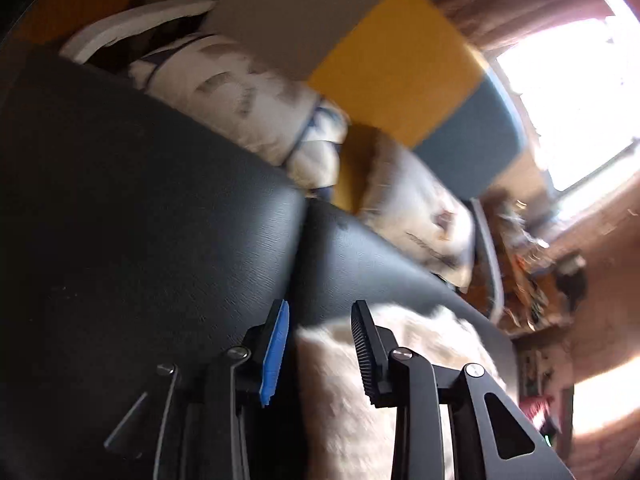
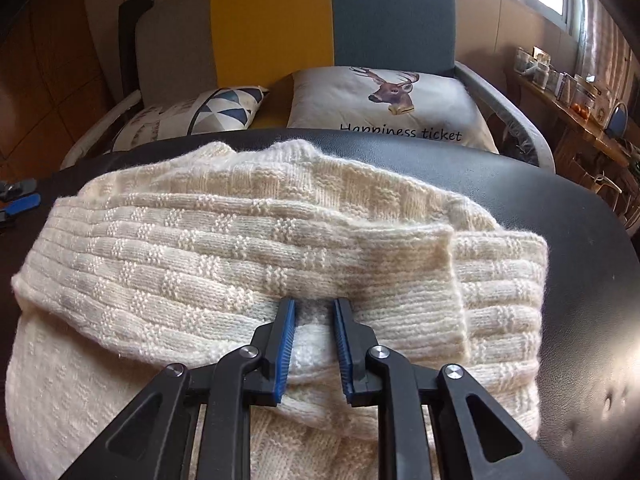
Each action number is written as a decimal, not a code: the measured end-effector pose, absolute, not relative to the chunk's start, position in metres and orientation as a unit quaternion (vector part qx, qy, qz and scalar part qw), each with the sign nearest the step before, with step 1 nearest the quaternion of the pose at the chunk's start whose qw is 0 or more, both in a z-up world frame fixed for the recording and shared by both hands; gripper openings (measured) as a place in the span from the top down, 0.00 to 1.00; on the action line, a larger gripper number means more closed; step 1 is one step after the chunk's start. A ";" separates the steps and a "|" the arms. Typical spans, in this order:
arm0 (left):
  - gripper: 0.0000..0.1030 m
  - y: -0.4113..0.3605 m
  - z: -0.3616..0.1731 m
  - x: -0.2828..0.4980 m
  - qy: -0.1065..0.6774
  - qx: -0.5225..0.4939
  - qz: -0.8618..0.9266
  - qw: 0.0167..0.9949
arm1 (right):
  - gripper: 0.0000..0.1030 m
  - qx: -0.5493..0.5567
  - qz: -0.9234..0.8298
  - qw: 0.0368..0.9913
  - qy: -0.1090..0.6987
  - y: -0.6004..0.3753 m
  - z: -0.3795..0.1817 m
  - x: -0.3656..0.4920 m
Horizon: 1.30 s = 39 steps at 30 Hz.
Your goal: Fold clothes
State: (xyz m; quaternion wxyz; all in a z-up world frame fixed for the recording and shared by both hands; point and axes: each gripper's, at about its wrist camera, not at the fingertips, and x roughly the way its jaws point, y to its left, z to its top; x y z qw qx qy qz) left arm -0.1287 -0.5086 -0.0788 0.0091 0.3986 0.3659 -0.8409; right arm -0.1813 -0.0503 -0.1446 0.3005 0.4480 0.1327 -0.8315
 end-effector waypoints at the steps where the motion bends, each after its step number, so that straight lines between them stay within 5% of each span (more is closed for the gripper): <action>1: 0.69 -0.499 -0.077 -0.127 0.353 0.407 -0.842 -0.018 | 0.83 0.451 -0.830 0.302 0.130 -0.050 -0.144 -0.183; 6: 0.69 -0.439 -0.076 -0.125 0.251 0.464 -0.842 -0.114 | 0.83 0.453 -0.829 0.297 0.137 -0.049 -0.146 -0.185; 9: 0.72 -0.421 -0.106 -0.138 0.198 0.507 -0.837 -0.054 | 0.83 0.447 -0.833 0.293 0.144 -0.049 -0.147 -0.181; 18: 0.70 -0.412 -0.070 -0.120 0.200 0.433 -0.879 -0.023 | 0.83 0.449 -0.826 0.322 0.114 -0.039 -0.123 -0.195; 28: 0.68 -0.417 -0.098 -0.145 0.223 0.477 -0.850 0.029 | 0.80 0.475 -0.818 0.319 0.057 -0.004 -0.118 -0.213; 39: 0.55 -0.415 -0.080 0.023 0.302 0.444 -0.842 -0.045 | 0.71 0.558 -0.731 0.381 -0.089 0.204 -0.120 -0.102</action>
